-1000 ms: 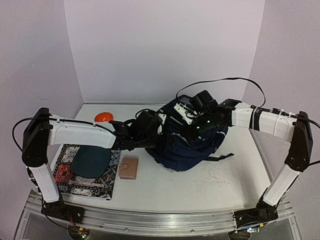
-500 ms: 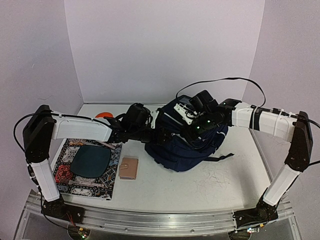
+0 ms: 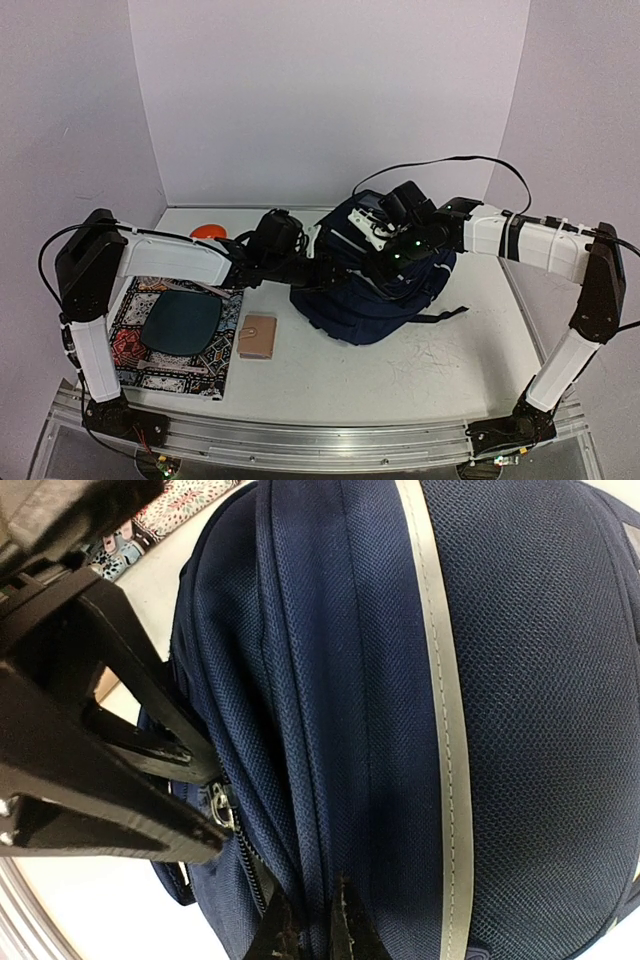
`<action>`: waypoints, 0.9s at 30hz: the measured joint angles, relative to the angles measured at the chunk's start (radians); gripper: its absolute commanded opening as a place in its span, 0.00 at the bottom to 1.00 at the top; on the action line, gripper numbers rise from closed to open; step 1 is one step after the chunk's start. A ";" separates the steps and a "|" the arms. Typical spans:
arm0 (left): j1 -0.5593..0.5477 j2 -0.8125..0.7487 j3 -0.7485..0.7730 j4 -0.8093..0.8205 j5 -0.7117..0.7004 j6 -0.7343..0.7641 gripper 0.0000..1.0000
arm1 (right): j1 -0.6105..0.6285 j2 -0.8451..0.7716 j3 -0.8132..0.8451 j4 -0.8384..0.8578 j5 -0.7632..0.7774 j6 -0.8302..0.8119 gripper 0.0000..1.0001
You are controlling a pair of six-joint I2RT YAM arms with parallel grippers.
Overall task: Pack the student bag
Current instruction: Unzip the second largest pocket of the student bag.
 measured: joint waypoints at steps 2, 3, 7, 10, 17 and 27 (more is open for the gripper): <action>0.000 0.009 0.000 0.010 0.001 -0.016 0.29 | 0.000 0.000 0.000 -0.002 -0.001 0.000 0.00; 0.000 0.015 0.000 0.015 0.002 -0.022 0.27 | 0.000 0.000 0.000 -0.004 -0.001 0.000 0.00; 0.000 0.039 0.001 0.041 0.002 -0.044 0.14 | 0.000 0.000 0.000 -0.010 -0.001 0.000 0.00; 0.000 0.054 0.002 0.058 0.013 -0.054 0.03 | 0.000 0.000 0.000 -0.015 -0.001 0.000 0.00; 0.000 0.050 -0.004 0.072 0.021 -0.062 0.00 | -0.001 0.000 0.000 -0.018 0.001 0.000 0.00; -0.010 -0.075 -0.122 0.103 -0.073 -0.056 0.00 | 0.004 -0.014 0.000 -0.010 0.003 -0.002 0.00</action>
